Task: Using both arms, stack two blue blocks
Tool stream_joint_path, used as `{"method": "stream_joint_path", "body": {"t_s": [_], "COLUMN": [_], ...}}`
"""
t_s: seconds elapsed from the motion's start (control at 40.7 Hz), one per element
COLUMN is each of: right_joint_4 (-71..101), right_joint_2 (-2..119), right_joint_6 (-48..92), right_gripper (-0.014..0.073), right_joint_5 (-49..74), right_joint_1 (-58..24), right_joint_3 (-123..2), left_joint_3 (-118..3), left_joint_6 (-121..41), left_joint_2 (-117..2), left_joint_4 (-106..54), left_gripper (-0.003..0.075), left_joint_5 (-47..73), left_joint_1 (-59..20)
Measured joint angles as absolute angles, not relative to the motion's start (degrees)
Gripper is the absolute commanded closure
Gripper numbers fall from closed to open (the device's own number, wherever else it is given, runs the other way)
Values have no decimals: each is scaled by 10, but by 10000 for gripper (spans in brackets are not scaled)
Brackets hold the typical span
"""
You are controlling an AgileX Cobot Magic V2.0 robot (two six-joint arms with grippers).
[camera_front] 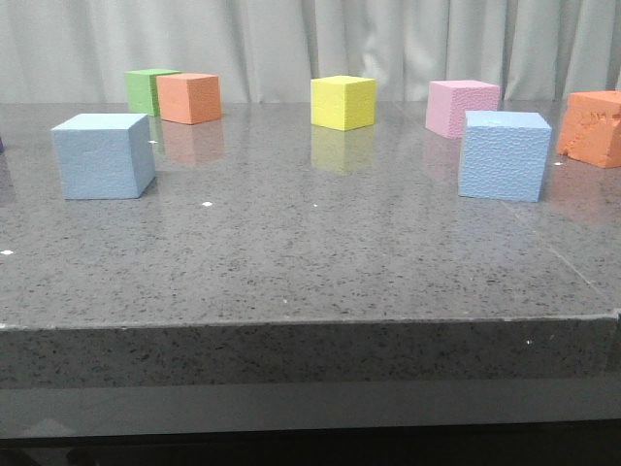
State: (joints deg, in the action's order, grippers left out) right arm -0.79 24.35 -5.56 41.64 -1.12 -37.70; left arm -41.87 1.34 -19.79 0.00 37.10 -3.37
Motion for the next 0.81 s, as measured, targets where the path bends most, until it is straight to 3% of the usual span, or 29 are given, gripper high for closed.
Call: {"method": "stream_joint_path", "body": {"t_s": [0.639,0.713,0.762,0.811], "right_joint_4": [0,0,0,0], "right_joint_2": [285,285,285,285], "right_joint_6": [-56,-56,-56,-56], "right_gripper": [649,562,445,286], "right_joint_5": [394,387,382,378], "right_joint_1": [-11,-11,-11,-11], "right_joint_3": [-377,-377,-377,-377], "left_joint_3": [-396,-396,-396,-396], "left_joint_6": [13,13,13,13], "left_joint_2": [-206,-206,-206,-206], "left_joint_4": [0,0,0,0], "left_gripper": [740,716,649,525], "left_joint_5": [379,379,379,379], "left_joint_1": [-34,-34,-34,-34]}}
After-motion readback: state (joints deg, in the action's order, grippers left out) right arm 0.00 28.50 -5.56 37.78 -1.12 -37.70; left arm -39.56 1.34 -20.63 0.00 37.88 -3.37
